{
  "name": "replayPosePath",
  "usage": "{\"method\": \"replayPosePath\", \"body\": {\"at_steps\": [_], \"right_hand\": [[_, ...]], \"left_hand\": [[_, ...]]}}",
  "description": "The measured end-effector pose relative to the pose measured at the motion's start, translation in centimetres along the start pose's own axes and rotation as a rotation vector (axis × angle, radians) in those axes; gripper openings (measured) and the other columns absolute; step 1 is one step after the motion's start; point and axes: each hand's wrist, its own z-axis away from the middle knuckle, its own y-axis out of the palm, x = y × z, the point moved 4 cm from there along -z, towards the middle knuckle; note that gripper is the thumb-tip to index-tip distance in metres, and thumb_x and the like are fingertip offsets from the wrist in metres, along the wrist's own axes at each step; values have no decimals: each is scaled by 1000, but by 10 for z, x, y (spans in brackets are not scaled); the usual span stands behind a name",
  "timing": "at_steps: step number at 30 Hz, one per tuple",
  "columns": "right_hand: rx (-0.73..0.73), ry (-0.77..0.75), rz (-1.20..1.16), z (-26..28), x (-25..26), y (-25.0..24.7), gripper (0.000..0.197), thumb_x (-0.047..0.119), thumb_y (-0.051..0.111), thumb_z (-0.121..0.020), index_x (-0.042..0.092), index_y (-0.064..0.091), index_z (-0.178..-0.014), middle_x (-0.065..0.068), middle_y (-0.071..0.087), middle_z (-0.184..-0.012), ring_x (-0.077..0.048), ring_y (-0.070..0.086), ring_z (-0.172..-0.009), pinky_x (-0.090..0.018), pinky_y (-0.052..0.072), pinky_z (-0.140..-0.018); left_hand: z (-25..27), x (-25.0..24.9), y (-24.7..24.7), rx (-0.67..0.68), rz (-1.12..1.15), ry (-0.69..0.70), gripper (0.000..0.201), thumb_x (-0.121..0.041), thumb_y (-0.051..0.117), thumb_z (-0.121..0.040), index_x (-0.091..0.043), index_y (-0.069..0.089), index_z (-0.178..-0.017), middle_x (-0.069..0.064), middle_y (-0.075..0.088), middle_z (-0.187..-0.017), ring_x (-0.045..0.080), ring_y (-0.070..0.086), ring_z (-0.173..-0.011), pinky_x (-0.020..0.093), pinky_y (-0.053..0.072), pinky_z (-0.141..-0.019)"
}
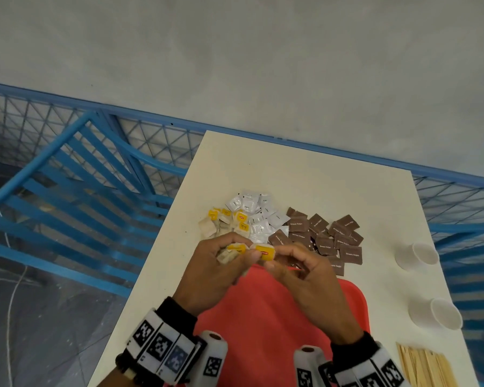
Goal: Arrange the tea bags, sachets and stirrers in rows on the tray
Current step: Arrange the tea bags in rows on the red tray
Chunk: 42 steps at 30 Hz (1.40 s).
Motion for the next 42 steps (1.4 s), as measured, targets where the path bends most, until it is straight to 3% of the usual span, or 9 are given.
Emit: {"method": "replayPosePath", "body": {"at_steps": [9, 17, 20, 23, 26, 32, 36, 39, 42], "right_hand": [[46, -19, 30, -13, 8, 23, 11, 33, 72, -82, 29, 77, -91, 7, 72, -98, -16, 67, -92, -37, 54, -79], [0, 191, -29, -34, -38, 48, 9, 7, 72, -87, 14, 73, -81, 16, 64, -57, 4, 52, -53, -11, 40, -55], [-37, 395, 49, -37, -96, 59, 12, 9, 73, -86, 15, 73, -75, 16, 59, -49, 4, 49, -45, -13, 37, -50], [-70, 597, 50, -37, -140, 78, 16, 14, 78, -81, 16, 73, -66, 11, 60, -50, -1, 48, -47, -17, 39, -49], [-101, 665, 78, -47, -160, 95, 24, 15, 77, -81, 18, 71, -58, 9, 58, -48, -8, 48, -51, -26, 42, -56], [-210, 691, 189, -57, -178, 109, 18, 22, 82, -76, 18, 72, -61, 10, 64, -56, -7, 55, -55, -25, 47, -62], [-249, 684, 333, -59, -176, 106, 26, 29, 82, -76, 20, 63, -60, 8, 66, -66, -9, 60, -66, -23, 43, -64], [-238, 683, 415, -63, -178, 109, 32, 34, 76, -77, 21, 52, -59, 7, 59, -63, -16, 58, -67, -32, 50, -66], [-202, 699, 434, -64, -175, 112, 35, 36, 76, -73, 20, 46, -69, 5, 52, -66, -17, 51, -67, -32, 40, -59]], "left_hand": [[-1, 6, -19, -1, 33, -82, 17, -22, 70, -88, -9, 67, -79, 7, 53, -55, 18, 44, -47, 21, 31, -40], [-6, 40, -64, -208, 16, -207, 14, -24, 70, -90, -11, 72, -86, 7, 51, -56, 15, 42, -48, 20, 32, -40], [-5, 82, -85, -262, -345, -249, 15, -29, 69, -89, -23, 74, -77, -4, 64, -57, 12, 55, -50, 26, 44, -51], [-8, 127, -85, -144, -657, -268, 26, -47, 61, -83, -24, 73, -77, -10, 70, -72, 8, 63, -69, 29, 45, -65], [-14, 167, -82, -43, -823, -351, 33, -52, 53, -79, -29, 74, -89, -7, 72, -91, 18, 65, -87, 32, 48, -74], [-19, 194, -79, -4, -854, -433, 30, -44, 62, -89, -39, 69, -118, -1, 67, -119, 23, 62, -109, 40, 50, -94], [-16, 196, -77, 21, -888, -456, 30, -44, 61, -91, -41, 67, -121, -1, 65, -119, 23, 61, -111, 40, 50, -95], [-14, 195, -78, 17, -863, -446, 30, -42, 62, -91, -40, 68, -120, -2, 67, -119, 23, 62, -110, 39, 50, -95], [-15, 189, -80, -37, -755, -397, 26, -40, 68, -86, -32, 74, -110, -4, 72, -113, 17, 65, -104, 32, 49, -92]]}}
